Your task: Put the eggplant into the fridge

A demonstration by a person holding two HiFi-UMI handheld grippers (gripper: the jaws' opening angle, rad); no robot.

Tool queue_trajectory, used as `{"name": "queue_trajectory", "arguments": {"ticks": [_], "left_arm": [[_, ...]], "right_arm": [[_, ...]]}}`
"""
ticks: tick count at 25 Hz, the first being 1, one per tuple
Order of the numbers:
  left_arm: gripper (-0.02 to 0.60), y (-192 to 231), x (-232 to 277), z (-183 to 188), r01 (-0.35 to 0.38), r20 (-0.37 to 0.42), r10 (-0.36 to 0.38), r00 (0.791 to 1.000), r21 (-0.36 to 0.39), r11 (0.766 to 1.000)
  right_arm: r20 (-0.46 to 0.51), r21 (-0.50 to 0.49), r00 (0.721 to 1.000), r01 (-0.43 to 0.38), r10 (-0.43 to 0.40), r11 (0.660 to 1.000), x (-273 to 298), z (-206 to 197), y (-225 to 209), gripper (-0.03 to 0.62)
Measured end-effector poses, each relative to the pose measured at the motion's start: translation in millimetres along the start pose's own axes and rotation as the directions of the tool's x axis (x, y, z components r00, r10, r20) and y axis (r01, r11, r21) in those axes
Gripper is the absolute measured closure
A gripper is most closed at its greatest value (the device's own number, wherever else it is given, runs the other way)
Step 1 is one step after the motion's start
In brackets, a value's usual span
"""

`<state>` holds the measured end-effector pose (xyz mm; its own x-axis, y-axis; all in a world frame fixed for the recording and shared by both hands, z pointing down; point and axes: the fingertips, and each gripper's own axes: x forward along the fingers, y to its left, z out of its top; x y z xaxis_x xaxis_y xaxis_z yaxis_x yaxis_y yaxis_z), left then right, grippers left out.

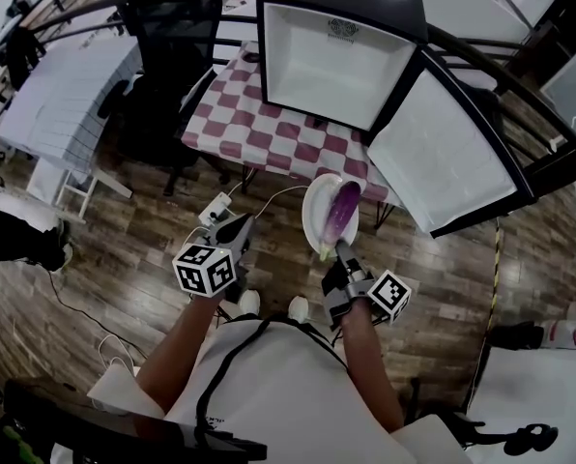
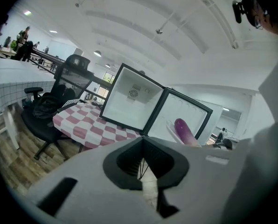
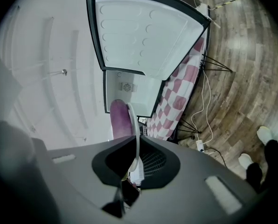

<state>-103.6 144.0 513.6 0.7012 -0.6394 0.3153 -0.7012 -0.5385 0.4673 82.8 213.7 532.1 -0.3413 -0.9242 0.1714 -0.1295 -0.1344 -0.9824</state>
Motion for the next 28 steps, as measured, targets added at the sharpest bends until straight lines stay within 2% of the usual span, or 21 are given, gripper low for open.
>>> {"name": "queue_trajectory", "arguments": {"ticks": [7,21,28], "left_arm": [[0.581,1,3,-5,-0.016,-0.005,0.016,1.000,-0.008,1.000],[0.581,-30,30,-16,-0.014,0.010,0.014,1.000,0.003,1.000],[0.581,-40,36,-22,-0.045,0.030,0.045,0.999,0.010,0.999]], "right_arm": [[-0.012,-0.029,1.000,0.017,-0.017,0.999,-5,7,-1,0.566],[-0.020,-0.046,0.998,0.054,-0.055,0.997,-26,39,-20,0.566],[-0.051,-0.063,0.997,0.062,-0.065,0.996,-37,57,-31,0.565]]}}
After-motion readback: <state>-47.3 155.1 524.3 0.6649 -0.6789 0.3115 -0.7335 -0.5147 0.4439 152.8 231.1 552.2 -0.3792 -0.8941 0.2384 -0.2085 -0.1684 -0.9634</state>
